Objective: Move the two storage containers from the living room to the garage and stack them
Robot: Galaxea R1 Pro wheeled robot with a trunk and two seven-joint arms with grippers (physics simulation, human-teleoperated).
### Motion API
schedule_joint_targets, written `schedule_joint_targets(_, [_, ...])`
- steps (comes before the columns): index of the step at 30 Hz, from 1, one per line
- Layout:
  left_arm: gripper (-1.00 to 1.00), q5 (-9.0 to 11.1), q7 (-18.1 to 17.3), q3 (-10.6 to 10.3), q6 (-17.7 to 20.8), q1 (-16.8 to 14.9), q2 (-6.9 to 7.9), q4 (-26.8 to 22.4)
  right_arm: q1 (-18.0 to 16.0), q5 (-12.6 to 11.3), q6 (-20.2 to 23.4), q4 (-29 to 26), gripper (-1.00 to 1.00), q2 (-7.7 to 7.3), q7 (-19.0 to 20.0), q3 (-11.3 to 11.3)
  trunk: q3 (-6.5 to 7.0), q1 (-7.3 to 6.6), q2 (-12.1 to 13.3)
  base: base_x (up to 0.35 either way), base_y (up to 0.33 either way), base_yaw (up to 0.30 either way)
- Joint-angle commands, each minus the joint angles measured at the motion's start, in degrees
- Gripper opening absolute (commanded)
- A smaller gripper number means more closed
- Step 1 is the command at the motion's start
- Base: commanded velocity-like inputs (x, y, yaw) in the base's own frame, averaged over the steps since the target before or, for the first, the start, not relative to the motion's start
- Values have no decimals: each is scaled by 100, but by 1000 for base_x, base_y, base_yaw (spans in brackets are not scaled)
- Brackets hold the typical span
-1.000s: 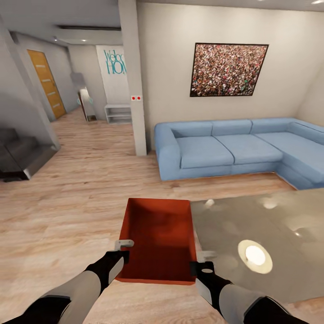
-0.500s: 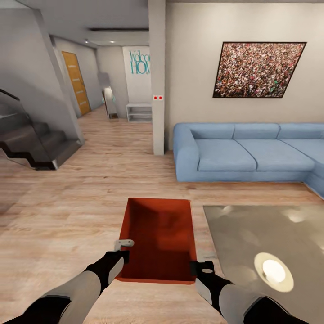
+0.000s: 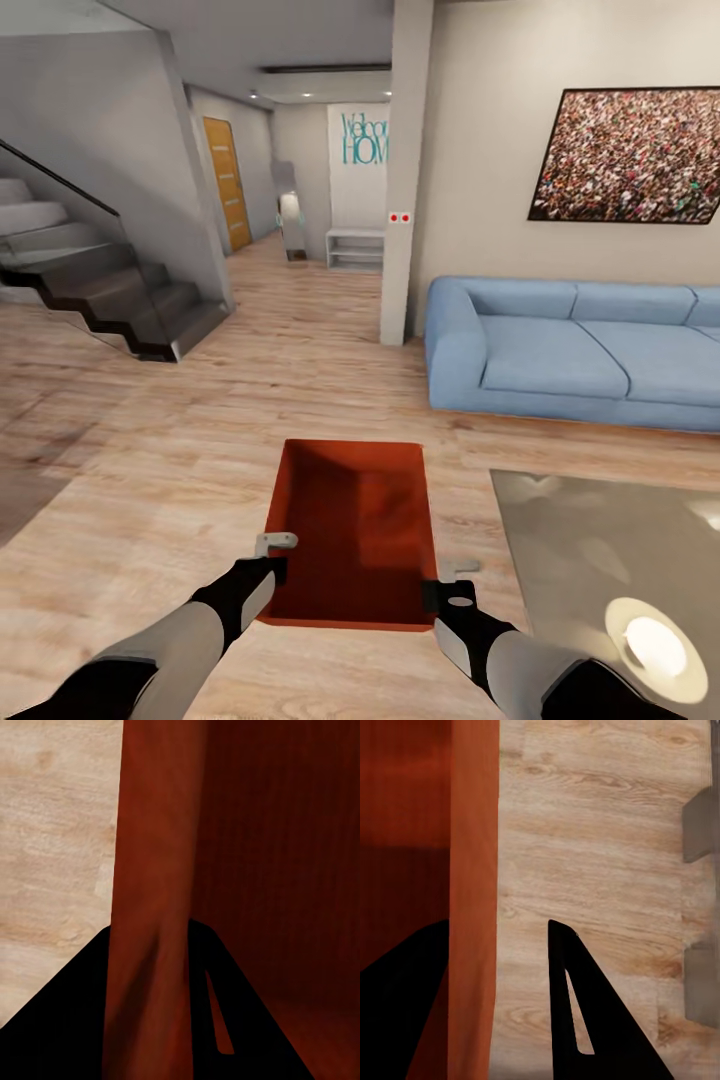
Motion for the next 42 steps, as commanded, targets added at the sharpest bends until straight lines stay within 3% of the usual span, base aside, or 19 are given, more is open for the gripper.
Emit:
schedule_joint_targets(1, [-100, -85, 57, 68, 46, -1, -3, -4, -6, -6, -13, -60, -100, 4, -20, -40, -11, 3, -12, 0, 0, 288])
schedule_joint_targets(18, [-100, -85, 38, 65, 71, -1, -5, -12, -6, -6, -13, -60, -100, 4, -16, -40, -11, 3, -12, 1, 0, 276])
schedule_joint_targets(42, [-100, -85, -6, 64, 98, -1, -4, -13, -6, -6, 9, -60, -100, 4, -12, -40, -11, 3, -12, 296, 0, 8])
